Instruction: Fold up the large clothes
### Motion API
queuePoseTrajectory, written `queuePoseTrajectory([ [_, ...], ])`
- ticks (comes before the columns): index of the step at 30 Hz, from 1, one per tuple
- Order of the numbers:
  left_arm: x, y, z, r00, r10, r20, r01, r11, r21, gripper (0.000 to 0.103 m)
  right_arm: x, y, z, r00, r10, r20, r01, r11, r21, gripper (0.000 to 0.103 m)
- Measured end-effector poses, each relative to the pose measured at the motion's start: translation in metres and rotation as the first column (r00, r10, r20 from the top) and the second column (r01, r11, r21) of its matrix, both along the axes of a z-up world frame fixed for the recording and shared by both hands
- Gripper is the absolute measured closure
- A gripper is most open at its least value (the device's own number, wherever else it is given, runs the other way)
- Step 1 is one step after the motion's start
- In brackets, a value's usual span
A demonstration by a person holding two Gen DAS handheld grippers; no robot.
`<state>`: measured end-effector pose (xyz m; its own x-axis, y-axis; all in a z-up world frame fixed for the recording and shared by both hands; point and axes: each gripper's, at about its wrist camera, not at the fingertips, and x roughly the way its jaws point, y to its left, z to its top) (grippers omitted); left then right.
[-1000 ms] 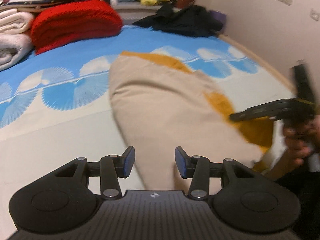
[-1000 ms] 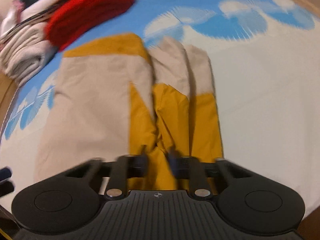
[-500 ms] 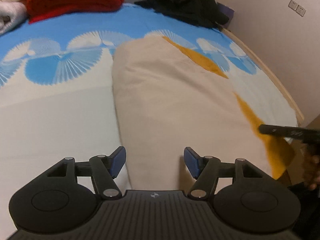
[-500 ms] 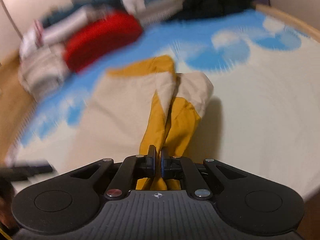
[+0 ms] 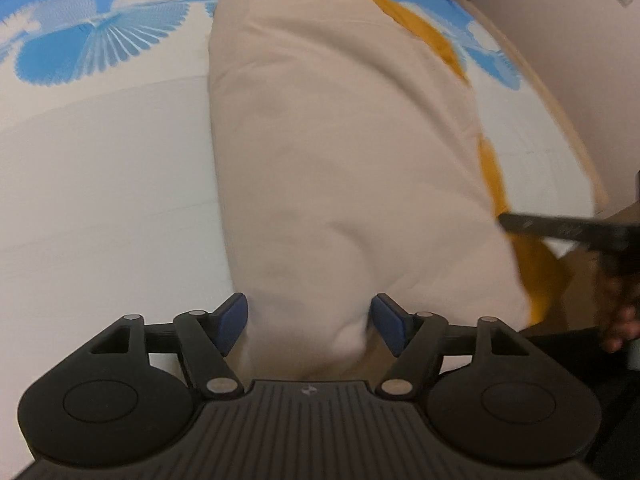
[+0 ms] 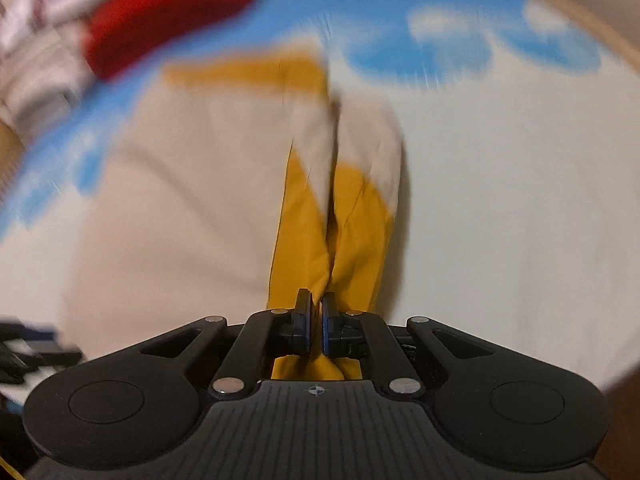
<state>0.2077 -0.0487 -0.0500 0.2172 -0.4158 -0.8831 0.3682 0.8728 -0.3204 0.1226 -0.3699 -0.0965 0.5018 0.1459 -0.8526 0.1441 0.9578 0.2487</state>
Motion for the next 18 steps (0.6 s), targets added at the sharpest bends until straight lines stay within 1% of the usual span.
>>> queuePoseTrajectory([
  [1,0.005,0.004,0.001,1.000,0.019,-0.010,-0.019,0.999,-0.028,0.027,0.001,0.001,-0.005,1.000,0.011,-0.027,-0.012,1.000,-0.023,0.098],
  [2,0.011,0.011,0.005,0.998,0.058,-0.008,-0.058,0.996,-0.068,0.026,0.002,0.001,-0.005,1.000,0.016,-0.025,-0.017,0.999,-0.030,0.096],
  [4,0.025,0.024,0.009,0.991,0.134,0.001,-0.133,0.980,-0.148,0.023,0.001,-0.004,-0.001,1.000,0.001,-0.002,-0.001,1.000,-0.003,0.090],
  [5,0.034,0.031,0.007,0.984,0.178,-0.012,-0.178,0.968,-0.176,0.022,0.001,-0.009,0.001,1.000,-0.020,0.010,0.020,1.000,0.018,0.085],
  [6,0.043,0.037,0.004,0.974,0.225,-0.033,-0.227,0.955,-0.190,0.022,0.000,-0.013,0.002,0.999,-0.042,0.021,0.041,0.998,0.038,0.078],
  [7,0.051,0.042,0.000,0.963,0.264,-0.051,-0.269,0.943,-0.198,0.022,-0.001,-0.017,0.003,0.998,-0.061,0.030,0.060,0.996,0.061,0.075],
  [8,0.058,0.045,-0.003,0.955,0.288,-0.066,-0.295,0.933,-0.205,0.020,-0.001,-0.021,0.004,0.996,-0.074,0.039,0.071,0.994,0.085,0.068],
  [9,0.067,0.047,-0.008,0.946,0.312,-0.089,-0.325,0.922,-0.212,0.020,0.001,-0.026,0.003,0.996,-0.079,0.042,0.074,0.991,0.107,0.064],
  [11,0.081,0.048,-0.019,0.926,0.350,-0.139,-0.374,0.900,-0.224,0.019,0.004,-0.026,0.000,0.997,-0.073,0.035,0.067,0.989,0.132,0.060],
  [12,0.089,0.046,-0.025,0.915,0.366,-0.168,-0.397,0.888,-0.231,0.018,0.009,-0.024,-0.003,0.998,-0.064,0.026,0.060,0.990,0.127,0.059],
  [13,0.093,0.044,-0.030,0.907,0.376,-0.190,-0.414,0.878,-0.239,0.014,0.011,-0.022,-0.005,0.998,-0.055,0.015,0.053,0.992,0.112,0.058],
  [14,0.099,0.041,-0.035,0.901,0.381,-0.207,-0.425,0.870,-0.250,0.014,0.013,-0.021,-0.008,0.999,-0.051,0.006,0.050,0.994,0.101,0.057],
  [16,0.108,0.034,-0.042,0.899,0.377,-0.223,-0.429,0.862,-0.270,0.012,0.018,-0.018,-0.011,0.999,-0.050,-0.013,0.051,0.995,0.089,0.055],
  [18,0.115,0.025,-0.049,0.899,0.380,-0.220,-0.429,0.864,-0.263,0.011,0.019,-0.013,-0.014,0.998,-0.058,-0.028,0.060,0.994,0.086,0.054],
])
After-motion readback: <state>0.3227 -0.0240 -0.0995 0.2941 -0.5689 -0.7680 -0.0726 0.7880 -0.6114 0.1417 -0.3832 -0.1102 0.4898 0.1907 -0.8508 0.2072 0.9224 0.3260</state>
